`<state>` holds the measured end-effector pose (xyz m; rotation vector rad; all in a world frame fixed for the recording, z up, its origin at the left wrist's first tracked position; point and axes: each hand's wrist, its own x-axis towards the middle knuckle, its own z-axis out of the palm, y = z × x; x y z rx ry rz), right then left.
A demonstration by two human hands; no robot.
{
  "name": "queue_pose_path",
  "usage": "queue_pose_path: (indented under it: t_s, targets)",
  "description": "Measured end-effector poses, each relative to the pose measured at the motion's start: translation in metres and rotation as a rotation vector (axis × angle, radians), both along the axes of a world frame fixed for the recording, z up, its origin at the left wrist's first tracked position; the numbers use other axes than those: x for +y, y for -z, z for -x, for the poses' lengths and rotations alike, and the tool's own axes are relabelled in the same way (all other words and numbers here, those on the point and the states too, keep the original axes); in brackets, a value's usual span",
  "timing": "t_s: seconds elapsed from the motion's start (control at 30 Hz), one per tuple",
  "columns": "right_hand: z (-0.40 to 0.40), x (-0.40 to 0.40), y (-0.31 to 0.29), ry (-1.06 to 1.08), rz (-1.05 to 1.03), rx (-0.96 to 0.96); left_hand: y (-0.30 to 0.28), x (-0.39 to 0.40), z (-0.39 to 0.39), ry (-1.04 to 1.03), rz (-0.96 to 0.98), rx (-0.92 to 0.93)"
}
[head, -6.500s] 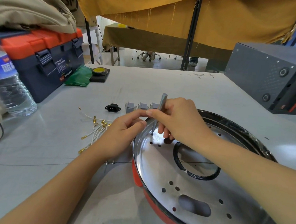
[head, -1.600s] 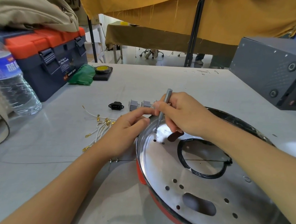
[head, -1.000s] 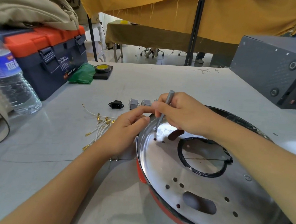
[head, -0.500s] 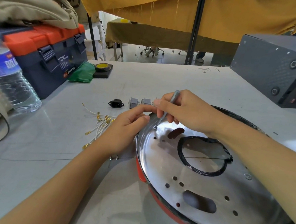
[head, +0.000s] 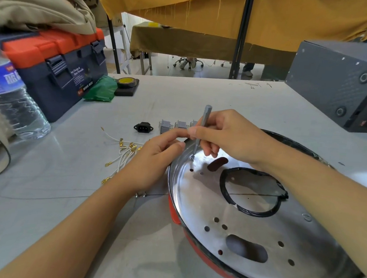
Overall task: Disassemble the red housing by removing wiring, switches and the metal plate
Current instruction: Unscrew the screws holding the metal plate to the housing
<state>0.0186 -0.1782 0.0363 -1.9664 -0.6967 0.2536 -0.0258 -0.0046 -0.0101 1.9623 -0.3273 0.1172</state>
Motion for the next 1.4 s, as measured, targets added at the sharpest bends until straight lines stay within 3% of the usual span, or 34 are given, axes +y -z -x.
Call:
queue_pose_path:
  t_s: [0.33,0.67,1.4]
  targets:
    - [0.004,0.0052,-0.0022,0.022,0.06,-0.086,-0.0002,0.0004,0.0001,0.013,-0.015,-0.004]
    - [0.0007,0.002,-0.0004,0.037,0.135,-0.053,0.0003,0.0002,0.0001,0.004,-0.004,0.0]
    - [-0.003,-0.0002,0.0011,0.051,0.112,-0.067,-0.0001,0.0,0.0012,0.003,-0.011,0.007]
